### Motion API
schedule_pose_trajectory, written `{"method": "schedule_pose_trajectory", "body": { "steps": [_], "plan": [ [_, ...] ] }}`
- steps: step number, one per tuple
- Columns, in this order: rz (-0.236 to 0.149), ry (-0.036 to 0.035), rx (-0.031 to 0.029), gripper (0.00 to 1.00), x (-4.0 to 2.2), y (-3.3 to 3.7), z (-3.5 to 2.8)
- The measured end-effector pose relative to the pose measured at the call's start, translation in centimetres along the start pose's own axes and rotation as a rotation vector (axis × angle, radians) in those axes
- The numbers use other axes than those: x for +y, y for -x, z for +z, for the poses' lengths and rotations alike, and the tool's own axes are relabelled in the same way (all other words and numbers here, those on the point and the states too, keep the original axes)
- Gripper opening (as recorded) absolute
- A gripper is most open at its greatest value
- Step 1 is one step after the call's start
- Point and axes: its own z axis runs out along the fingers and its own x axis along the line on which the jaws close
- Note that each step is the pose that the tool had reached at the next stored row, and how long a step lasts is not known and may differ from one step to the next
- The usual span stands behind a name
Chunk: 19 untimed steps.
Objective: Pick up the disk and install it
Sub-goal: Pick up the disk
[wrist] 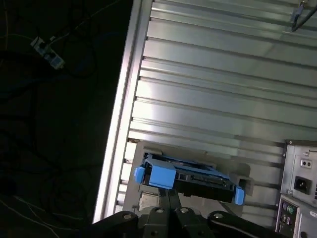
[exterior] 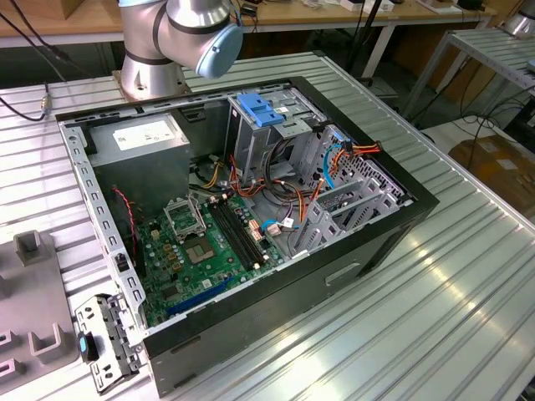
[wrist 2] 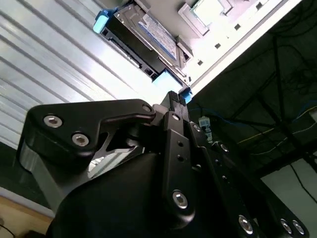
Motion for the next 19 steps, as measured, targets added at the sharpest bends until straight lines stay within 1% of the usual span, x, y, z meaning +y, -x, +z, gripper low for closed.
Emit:
{"method": "schedule_pose_trajectory", "body": {
  "steps": [3, 5, 7, 8, 11, 15, 17, 19],
  "plan": [
    [-0.113, -0.0011, 0.0049, 0.11, 0.00, 0.00, 0.03],
    [-0.153, -0.0015, 0.0068, 0.11, 0.00, 0.00, 0.04],
    [-0.208, -0.0021, 0.0091, 0.11, -0.01, 0.00, 0.05],
    [-0.228, -0.0023, 0.0100, 0.11, -0.01, 0.00, 0.06],
    [-0.327, -0.0032, 0.0145, 0.11, -0.01, 0.00, 0.07],
    [-0.415, -0.0038, 0.0182, 0.11, -0.01, 0.00, 0.09],
    [-0.481, -0.0044, 0.0211, 0.11, -0.01, 0.00, 0.10],
    [-0.516, -0.0047, 0.0227, 0.11, -0.01, 0.00, 0.10]
  ]
}}
